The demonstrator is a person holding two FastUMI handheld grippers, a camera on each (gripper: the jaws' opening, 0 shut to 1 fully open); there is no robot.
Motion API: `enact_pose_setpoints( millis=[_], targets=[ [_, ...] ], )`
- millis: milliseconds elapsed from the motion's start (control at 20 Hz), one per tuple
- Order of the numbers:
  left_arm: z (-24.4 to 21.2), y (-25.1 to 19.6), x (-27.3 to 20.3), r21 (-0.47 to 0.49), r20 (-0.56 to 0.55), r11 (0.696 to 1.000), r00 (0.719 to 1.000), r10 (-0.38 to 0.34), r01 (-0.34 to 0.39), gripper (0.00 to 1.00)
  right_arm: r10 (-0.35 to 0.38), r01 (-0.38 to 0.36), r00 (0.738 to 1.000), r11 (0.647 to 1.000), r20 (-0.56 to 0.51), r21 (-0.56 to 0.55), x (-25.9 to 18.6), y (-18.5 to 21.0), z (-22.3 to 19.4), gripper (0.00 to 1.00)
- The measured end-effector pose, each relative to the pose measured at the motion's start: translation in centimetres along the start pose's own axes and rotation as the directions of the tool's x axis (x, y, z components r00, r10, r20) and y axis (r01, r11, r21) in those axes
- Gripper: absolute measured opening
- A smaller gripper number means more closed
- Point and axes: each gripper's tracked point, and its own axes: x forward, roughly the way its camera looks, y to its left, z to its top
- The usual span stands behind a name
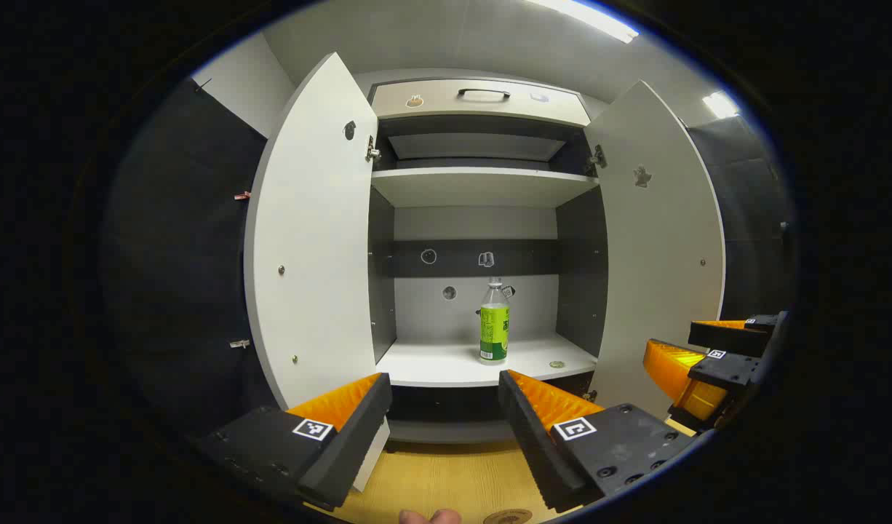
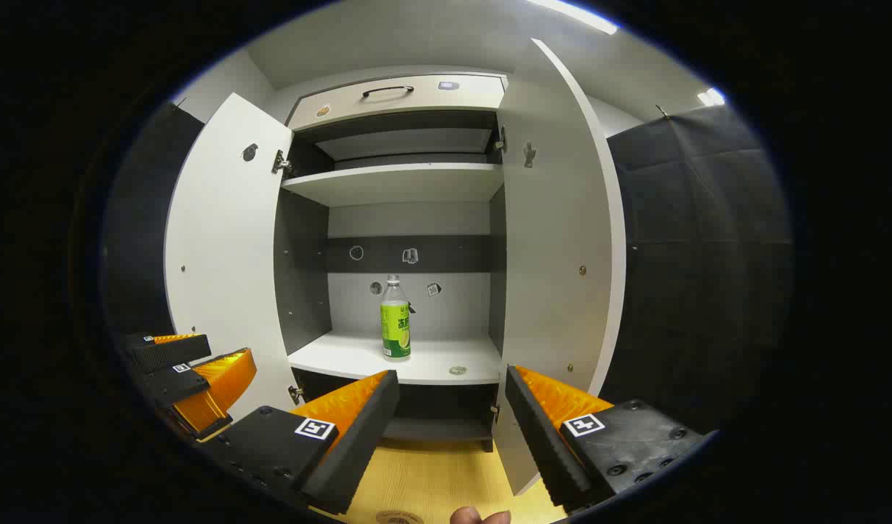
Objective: Grasp the bottle in the cabinet with the left hand and place it on the coaster, then close the right door with the right hand and the left door with the left hand.
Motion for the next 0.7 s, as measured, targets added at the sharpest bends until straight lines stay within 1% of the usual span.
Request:
enact_pose_setpoints(
  millis=[250, 700],
  targets=[
    [0.21, -0.39, 0.29, 0.003, 0.000, 1.000, 1.000, -0.005, 0.005, 0.94, -0.010, 0.010, 1.000, 1.000, 0.007, 0.005, 0.00, -0.43, 0.18, 0.98],
    [0.39, -0.70, -0.07, 0.010, 0.001, 1.000, 1.000, -0.004, 0.004, 0.94, -0.002, 0.002, 1.000, 1.000, 0.019, 0.007, -0.32, -0.41, 0.56, 0.98]
  ],
)
